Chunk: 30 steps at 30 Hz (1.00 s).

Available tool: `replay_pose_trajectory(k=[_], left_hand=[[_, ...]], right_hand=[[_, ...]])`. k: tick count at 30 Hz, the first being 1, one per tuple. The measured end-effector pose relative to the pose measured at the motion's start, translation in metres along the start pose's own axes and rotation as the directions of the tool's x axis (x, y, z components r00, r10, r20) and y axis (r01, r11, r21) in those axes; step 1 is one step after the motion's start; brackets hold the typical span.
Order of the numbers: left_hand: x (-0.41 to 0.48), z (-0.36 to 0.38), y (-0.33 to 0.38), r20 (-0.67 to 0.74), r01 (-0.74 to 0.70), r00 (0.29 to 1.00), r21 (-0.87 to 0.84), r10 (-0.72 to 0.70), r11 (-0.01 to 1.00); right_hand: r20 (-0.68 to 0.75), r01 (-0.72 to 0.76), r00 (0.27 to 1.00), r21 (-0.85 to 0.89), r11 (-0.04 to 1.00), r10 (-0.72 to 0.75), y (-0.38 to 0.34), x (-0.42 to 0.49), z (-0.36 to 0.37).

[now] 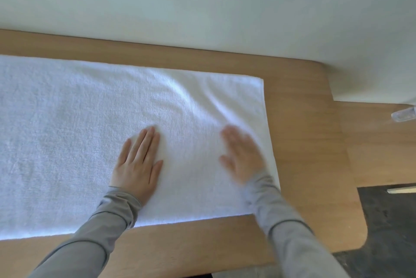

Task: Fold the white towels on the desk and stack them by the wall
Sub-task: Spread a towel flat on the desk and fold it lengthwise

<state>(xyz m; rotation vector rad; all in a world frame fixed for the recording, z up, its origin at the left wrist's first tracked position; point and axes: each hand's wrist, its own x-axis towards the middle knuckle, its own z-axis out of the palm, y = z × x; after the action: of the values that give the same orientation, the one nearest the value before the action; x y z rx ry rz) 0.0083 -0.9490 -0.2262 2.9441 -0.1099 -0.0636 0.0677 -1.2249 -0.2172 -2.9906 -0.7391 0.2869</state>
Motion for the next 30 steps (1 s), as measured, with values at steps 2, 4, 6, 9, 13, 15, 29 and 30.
replay_pose_trajectory(k=[2, 4, 6, 9, 13, 15, 29, 30], left_hand=[[0.000, 0.001, 0.000, 0.009, 0.007, 1.000, 0.007, -0.007, 1.000], [0.000, 0.002, 0.000, 0.012, 0.009, 1.000, 0.015, -0.009, 1.000], [0.000, 0.003, 0.000, 0.020, 0.012, 1.000, 0.018, -0.013, 1.000], [0.001, 0.003, 0.001, 0.019, 0.015, 1.000, 0.011, -0.015, 1.000], [0.004, 0.000, 0.001, -0.005, 0.010, 1.000, 0.005, -0.010, 1.000], [0.003, 0.000, 0.001, -0.005, 0.007, 1.000, -0.003, -0.007, 1.000], [0.001, 0.004, -0.002, -0.010, 0.011, 1.000, 0.036, -0.010, 0.999], [0.002, 0.005, -0.002, -0.014, 0.008, 1.000, 0.035, -0.007, 0.999]], right_hand=[[0.071, -0.193, 0.978, -0.031, 0.981, 0.195, 0.044, -0.004, -0.006], [0.067, -0.280, 0.957, -0.037, 0.959, 0.282, 0.047, -0.002, -0.009], [-0.052, -0.329, 0.942, 0.065, 0.942, 0.333, 0.018, 0.007, -0.012], [-0.221, -0.018, 0.973, 0.206, 0.978, 0.064, -0.049, 0.031, -0.012], [-0.108, 0.436, 0.899, 0.132, 0.890, -0.424, -0.093, 0.069, -0.007], [-0.035, 0.462, 0.887, 0.070, 0.884, -0.461, -0.063, 0.087, -0.012], [-0.177, 0.217, 0.964, 0.105, 0.971, -0.196, -0.041, 0.133, -0.027], [-0.158, 0.364, 0.924, 0.077, 0.928, -0.349, -0.066, 0.128, -0.022]])
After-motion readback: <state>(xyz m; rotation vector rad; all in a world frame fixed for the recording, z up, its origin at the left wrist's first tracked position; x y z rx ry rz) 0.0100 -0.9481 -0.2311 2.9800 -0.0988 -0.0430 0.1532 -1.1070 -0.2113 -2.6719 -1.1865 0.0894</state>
